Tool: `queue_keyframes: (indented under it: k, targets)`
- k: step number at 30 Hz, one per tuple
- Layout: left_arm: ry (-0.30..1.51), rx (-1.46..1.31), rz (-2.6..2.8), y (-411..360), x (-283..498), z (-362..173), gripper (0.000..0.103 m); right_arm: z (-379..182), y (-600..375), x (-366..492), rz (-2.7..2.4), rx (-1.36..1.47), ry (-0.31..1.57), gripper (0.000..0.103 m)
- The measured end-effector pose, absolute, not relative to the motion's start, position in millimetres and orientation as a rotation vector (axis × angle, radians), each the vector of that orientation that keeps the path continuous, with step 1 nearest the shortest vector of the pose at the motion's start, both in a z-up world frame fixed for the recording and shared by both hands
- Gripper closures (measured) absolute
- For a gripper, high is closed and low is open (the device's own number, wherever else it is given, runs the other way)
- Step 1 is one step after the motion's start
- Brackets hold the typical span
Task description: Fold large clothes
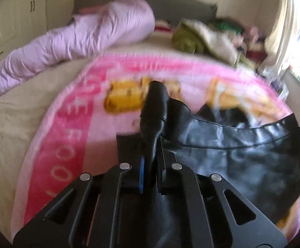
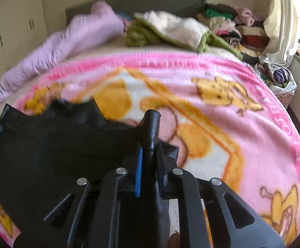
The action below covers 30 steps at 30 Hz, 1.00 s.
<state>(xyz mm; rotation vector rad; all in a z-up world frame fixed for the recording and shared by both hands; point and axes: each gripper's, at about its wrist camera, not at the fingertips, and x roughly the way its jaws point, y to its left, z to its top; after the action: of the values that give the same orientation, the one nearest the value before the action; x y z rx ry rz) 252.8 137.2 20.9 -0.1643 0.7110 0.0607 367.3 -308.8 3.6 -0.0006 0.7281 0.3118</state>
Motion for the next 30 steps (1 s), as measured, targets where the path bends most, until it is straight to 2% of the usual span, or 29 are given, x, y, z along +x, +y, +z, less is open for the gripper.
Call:
queue_keyframes:
  k: [3, 6, 13, 22, 25, 26, 27, 29, 30]
  targets:
    - [0.667, -0.181, 0.072, 136, 260, 38, 0.101, 29, -314, 366, 0.315, 0.027, 0.644, 0.093]
    - [0.684, -0.184, 0.096, 137, 280, 33, 0.101, 30, -310, 380, 0.293, 0.019, 0.645, 0.093]
    - [0.816, -0.170, 0.137, 137, 311, -20, 0.100, -31, -303, 419, 0.215, 0.028, 0.803, 0.093]
    - [0.853, -0.213, 0.131, 148, 314, -56, 0.089, -61, -295, 428, 0.178, 0.001, 0.886, 0.085]
    - [0.843, -0.233, 0.122, 151, 311, -51, 0.083, -63, -297, 430, 0.176, 0.010, 0.905, 0.082]
    - [0.834, -0.241, 0.133, 154, 306, -46, 0.073, -62, -299, 430, 0.178, 0.021, 0.908, 0.082]
    - [0.833, -0.242, 0.143, 156, 303, -42, 0.057, -59, -301, 428, 0.180, 0.031, 0.906, 0.080]
    - [0.829, -0.252, 0.141, 161, 293, -34, 0.052, -51, -308, 420, 0.177, 0.070, 0.900, 0.071]
    - [0.821, -0.257, 0.138, 164, 287, -30, 0.049, -46, -313, 413, 0.185, 0.105, 0.900, 0.060]
